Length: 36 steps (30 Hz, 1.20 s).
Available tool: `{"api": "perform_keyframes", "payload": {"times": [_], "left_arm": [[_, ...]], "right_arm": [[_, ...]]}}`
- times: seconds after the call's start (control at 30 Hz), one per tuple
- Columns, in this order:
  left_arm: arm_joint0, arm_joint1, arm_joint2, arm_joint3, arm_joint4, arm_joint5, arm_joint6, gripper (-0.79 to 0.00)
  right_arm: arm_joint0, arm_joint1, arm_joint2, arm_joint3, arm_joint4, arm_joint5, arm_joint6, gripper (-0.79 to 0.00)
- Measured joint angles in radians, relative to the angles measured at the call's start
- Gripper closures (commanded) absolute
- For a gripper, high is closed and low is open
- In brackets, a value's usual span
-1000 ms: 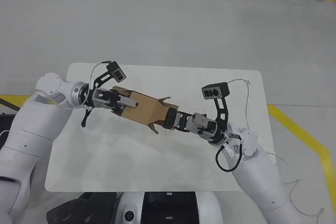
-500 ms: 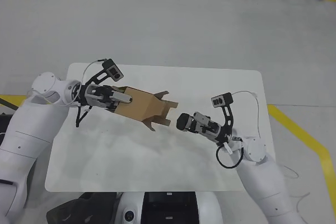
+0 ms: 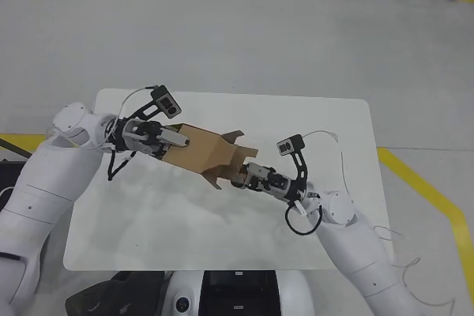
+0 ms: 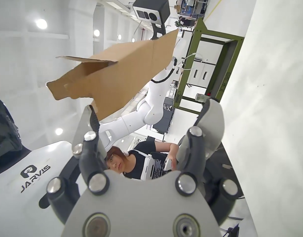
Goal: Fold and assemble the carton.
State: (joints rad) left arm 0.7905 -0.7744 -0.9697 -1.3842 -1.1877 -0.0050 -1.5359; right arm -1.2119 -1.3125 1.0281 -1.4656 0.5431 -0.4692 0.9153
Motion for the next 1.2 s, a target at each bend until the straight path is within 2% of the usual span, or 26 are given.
{"api": "perform_keyframes", "payload": {"times": [0.27,0.57,0.7,0.83,1.0,1.13,1.2], "left_arm": [[-0.031,-0.011,0.049,0.011,0.038,0.028,0.0,0.0],[-0.145,-0.014,0.15,0.04,0.11,0.057,0.0,0.0],[-0.189,-0.007,0.189,0.064,0.074,0.054,0.0,0.0],[-0.209,-0.004,0.215,0.086,0.011,0.056,0.0,0.0],[-0.221,-0.003,0.237,0.105,-0.066,0.058,0.0,0.0],[-0.227,-0.001,0.251,0.113,-0.089,0.058,0.0,0.0],[-0.23,-0.001,0.256,0.114,-0.102,0.059,0.0,0.0]], "right_arm": [[0.018,-0.007,-0.03,-0.001,-0.018,-0.012,-0.013,-0.656],[-0.006,-0.001,-0.013,-0.012,-0.016,-0.013,-0.019,-0.646],[-0.011,0.0,-0.01,-0.019,-0.018,-0.011,-0.023,-0.662],[-0.022,0.0,-0.009,-0.033,-0.016,-0.039,-0.034,-0.736],[-0.043,0.002,0.01,-0.031,0.015,-0.08,-0.05,-0.723],[-0.041,0.003,0.024,-0.021,0.048,-0.082,-0.044,-0.662],[-0.035,0.003,0.024,-0.017,0.049,-0.072,-0.042,-0.662]]}}
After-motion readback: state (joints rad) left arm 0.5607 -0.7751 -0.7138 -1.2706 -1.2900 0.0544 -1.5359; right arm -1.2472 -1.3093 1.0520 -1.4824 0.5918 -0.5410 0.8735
